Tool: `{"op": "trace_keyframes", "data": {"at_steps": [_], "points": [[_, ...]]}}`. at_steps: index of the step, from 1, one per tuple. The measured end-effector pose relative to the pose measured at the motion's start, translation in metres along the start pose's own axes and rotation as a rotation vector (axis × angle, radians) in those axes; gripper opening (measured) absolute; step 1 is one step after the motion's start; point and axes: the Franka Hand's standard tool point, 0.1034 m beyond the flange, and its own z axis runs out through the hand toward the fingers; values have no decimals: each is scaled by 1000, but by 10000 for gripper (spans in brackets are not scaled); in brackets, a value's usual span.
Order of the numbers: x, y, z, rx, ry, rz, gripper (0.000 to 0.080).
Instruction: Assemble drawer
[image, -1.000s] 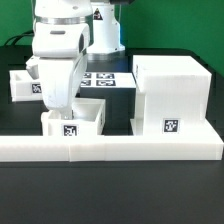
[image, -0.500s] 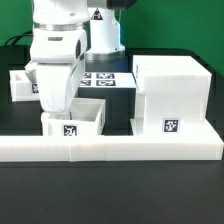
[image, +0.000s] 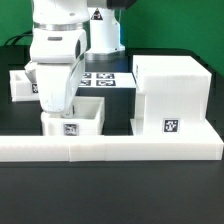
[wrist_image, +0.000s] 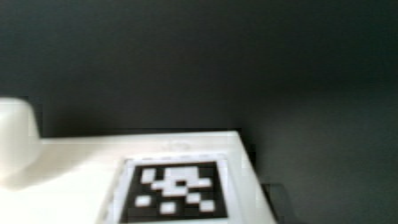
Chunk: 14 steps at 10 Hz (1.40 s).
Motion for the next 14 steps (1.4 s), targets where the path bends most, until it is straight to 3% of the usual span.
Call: {"op": "trace_keyframes", "data": {"at_steps": [4, 9, 11, 14], "points": [[1, 0, 0, -1, 0, -1, 42], [37, 3, -7, -12, 25, -38, 42], [36, 4, -6, -41, 26, -35, 42], [45, 3, -4, -33, 16, -79, 42]]}}
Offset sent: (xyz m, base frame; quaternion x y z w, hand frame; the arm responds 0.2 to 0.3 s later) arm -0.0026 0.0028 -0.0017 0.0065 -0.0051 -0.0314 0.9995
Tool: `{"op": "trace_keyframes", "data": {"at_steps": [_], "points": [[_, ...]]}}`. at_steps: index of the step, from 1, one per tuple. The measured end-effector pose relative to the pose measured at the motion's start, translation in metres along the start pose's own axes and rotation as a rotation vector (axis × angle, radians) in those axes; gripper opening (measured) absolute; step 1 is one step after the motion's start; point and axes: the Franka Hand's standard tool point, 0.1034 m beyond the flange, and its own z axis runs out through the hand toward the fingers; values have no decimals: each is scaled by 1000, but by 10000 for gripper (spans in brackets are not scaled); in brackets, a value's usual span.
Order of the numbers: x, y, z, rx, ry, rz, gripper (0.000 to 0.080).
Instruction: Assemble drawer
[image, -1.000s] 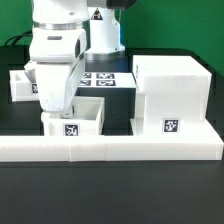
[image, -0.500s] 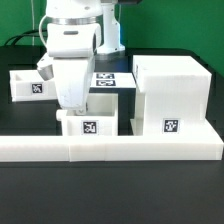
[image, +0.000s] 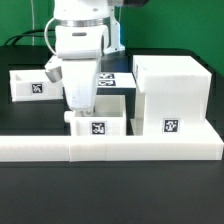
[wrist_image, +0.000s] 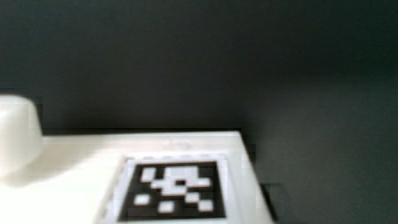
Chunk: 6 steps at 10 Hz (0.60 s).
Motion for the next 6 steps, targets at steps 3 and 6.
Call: {"op": "trace_keyframes", "data": {"at_steps": [3, 6], "points": [[1, 0, 2, 2, -9, -23, 42], [11, -1, 5, -3, -2, -30, 42]]}}
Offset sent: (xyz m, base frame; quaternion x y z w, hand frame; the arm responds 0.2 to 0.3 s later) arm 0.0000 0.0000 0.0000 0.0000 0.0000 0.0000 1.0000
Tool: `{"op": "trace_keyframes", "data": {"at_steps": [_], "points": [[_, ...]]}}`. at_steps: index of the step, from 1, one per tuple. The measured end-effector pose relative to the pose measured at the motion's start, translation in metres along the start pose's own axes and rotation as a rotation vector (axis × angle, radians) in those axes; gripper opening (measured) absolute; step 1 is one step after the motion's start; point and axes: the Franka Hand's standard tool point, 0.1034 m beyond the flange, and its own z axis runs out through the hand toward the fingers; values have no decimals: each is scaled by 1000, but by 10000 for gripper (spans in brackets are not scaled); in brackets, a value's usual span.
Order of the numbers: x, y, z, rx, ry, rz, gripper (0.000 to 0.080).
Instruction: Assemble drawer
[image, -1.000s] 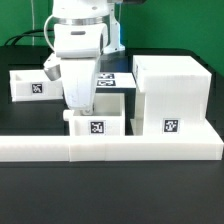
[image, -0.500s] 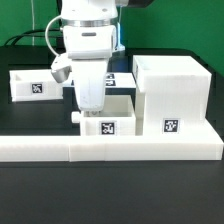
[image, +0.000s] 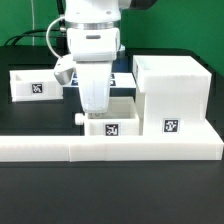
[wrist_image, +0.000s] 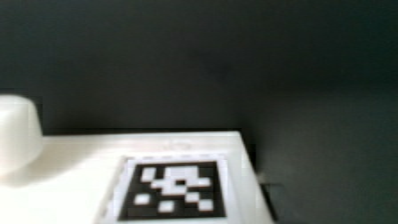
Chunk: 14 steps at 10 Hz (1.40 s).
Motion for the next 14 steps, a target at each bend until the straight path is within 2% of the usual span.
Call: {"op": "trace_keyframes", "data": {"at_steps": [7, 11, 14], "points": [[-4, 1, 0, -6, -7, 0, 42], [0, 2, 0, -11, -6, 15, 42], [0, 3, -1, -27, -4, 133, 42]]}}
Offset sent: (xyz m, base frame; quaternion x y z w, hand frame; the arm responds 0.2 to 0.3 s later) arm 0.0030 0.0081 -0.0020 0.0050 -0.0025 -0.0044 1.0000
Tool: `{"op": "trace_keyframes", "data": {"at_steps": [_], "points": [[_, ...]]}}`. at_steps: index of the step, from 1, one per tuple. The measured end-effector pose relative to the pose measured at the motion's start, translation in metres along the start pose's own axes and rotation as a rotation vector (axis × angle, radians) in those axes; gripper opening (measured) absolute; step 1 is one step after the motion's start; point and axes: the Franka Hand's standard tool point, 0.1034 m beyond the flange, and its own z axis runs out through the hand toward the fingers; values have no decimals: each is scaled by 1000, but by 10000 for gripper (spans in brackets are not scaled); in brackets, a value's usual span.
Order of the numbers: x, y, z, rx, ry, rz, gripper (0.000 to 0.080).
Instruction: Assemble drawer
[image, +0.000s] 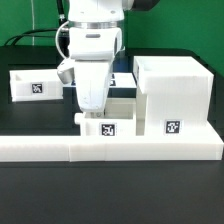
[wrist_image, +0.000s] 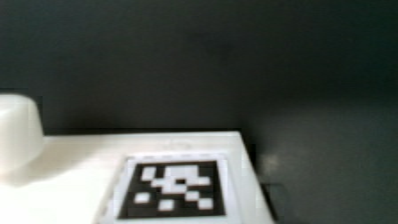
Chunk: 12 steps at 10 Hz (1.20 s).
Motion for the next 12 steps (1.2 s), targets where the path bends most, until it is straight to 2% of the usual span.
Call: {"op": "trace_keyframes", "data": {"at_steps": [1, 2, 4, 6, 12], "points": [[2, 2, 0, -31, 9, 61, 42], [5, -1, 2, -33, 10, 63, 42], [-1, -1, 2, -26, 7, 25, 42], [0, -1, 1, -15, -5, -16, 42], [2, 0, 1, -17, -12, -41, 42]]}}
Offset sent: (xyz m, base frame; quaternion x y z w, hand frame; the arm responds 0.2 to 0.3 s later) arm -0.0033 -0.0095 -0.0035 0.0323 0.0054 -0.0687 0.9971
